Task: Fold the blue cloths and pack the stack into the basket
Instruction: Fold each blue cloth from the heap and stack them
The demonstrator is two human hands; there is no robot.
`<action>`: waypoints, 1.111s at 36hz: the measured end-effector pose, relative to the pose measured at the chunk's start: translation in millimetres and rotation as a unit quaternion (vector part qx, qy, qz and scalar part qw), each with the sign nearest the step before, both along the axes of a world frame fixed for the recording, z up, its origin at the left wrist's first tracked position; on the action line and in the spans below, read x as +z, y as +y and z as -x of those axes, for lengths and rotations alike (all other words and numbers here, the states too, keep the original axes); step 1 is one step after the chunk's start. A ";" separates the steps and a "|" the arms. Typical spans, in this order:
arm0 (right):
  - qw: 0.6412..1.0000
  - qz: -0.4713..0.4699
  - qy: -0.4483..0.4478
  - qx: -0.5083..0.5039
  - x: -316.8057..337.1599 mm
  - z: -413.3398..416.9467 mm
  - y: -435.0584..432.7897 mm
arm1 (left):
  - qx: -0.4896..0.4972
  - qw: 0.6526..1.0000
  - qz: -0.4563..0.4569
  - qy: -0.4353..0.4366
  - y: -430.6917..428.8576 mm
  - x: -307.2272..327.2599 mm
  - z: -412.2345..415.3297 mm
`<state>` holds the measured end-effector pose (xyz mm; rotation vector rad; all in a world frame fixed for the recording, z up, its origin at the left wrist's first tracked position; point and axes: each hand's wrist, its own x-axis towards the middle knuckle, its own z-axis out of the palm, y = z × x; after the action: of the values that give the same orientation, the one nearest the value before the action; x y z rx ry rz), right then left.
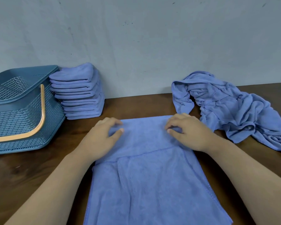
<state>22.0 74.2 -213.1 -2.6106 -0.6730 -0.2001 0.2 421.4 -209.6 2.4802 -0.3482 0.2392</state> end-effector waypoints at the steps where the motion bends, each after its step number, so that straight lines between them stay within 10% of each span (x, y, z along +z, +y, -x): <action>1: 1.000 -0.015 0.000 0.017 7.7 4.1 0.8 | -0.030 0.999 0.021 0.020 0.6 6.9 6.1; 13: 0.983 0.126 0.102 0.084 24.5 25.3 0.3 | -0.143 0.939 -0.107 0.295 3.1 52.5 43.7; 35: 0.985 0.108 0.114 0.072 22.2 27.9 8.7 | -0.048 0.997 -0.054 0.037 7.5 21.1 14.6; 40: 0.997 0.020 0.050 0.053 10.3 18.9 7.4 | -0.031 0.986 -0.159 0.036 1.0 -7.2 7.4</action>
<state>3.1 81.6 -202.7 -2.5948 -0.7857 -0.0234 -7.2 422.4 -216.8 2.7781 -0.4619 0.0703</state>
